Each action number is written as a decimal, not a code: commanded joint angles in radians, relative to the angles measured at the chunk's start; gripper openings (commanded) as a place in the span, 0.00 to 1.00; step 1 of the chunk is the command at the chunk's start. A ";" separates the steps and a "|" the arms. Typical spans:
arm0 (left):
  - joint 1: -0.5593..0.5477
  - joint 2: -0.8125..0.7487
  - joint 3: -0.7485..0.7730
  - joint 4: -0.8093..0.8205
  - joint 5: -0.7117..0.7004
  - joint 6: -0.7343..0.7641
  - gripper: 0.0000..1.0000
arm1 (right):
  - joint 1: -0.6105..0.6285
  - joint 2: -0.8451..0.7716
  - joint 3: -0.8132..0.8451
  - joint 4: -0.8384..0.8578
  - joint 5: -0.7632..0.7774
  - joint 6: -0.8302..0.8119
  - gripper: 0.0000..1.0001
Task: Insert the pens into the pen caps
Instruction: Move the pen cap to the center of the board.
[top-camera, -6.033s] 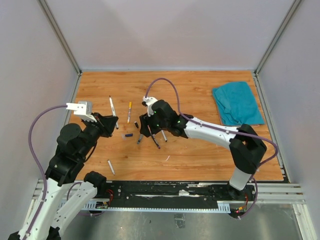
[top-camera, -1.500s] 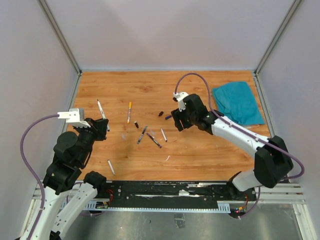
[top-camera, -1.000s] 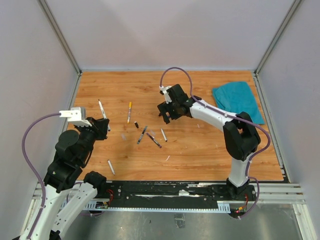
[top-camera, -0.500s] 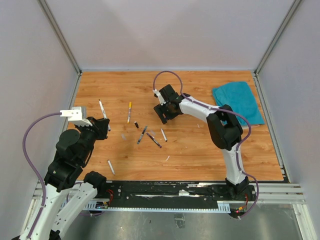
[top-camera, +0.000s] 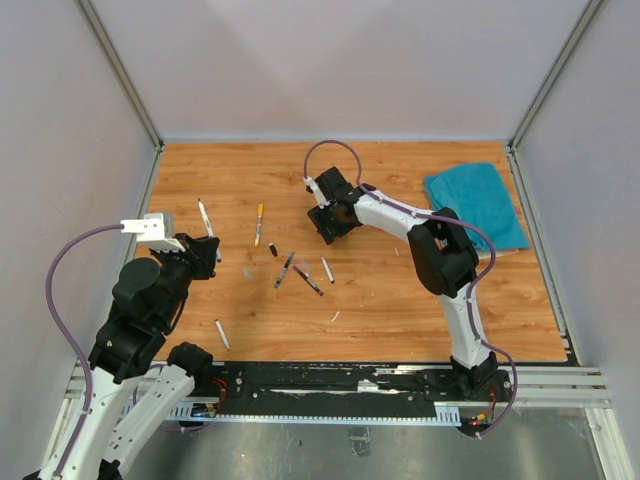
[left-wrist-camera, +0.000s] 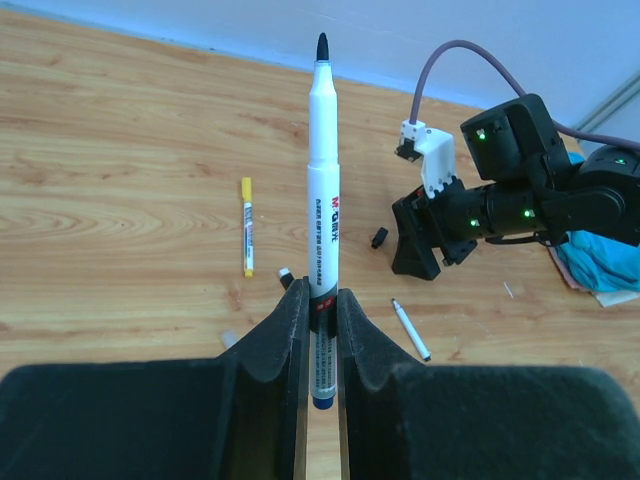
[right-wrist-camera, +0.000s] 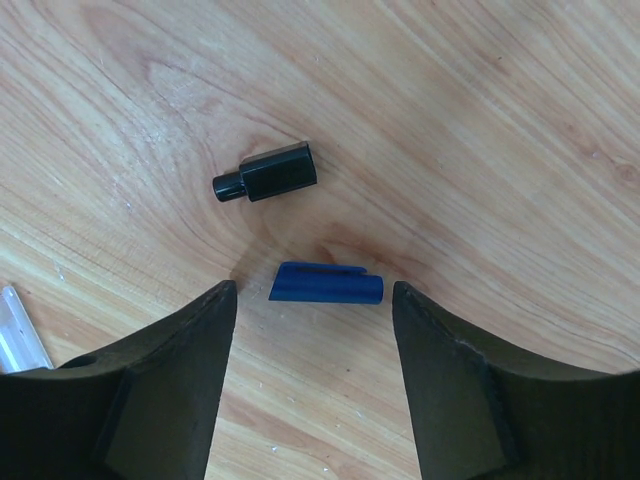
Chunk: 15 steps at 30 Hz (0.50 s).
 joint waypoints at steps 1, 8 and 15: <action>-0.005 0.006 -0.004 0.020 -0.001 0.013 0.00 | -0.012 0.034 0.026 -0.033 0.017 0.000 0.62; -0.005 0.004 -0.003 0.020 0.000 0.013 0.00 | -0.012 0.035 0.027 -0.044 0.018 -0.002 0.47; -0.005 -0.001 -0.003 0.019 -0.005 0.013 0.01 | -0.011 -0.038 -0.018 -0.031 0.036 0.003 0.43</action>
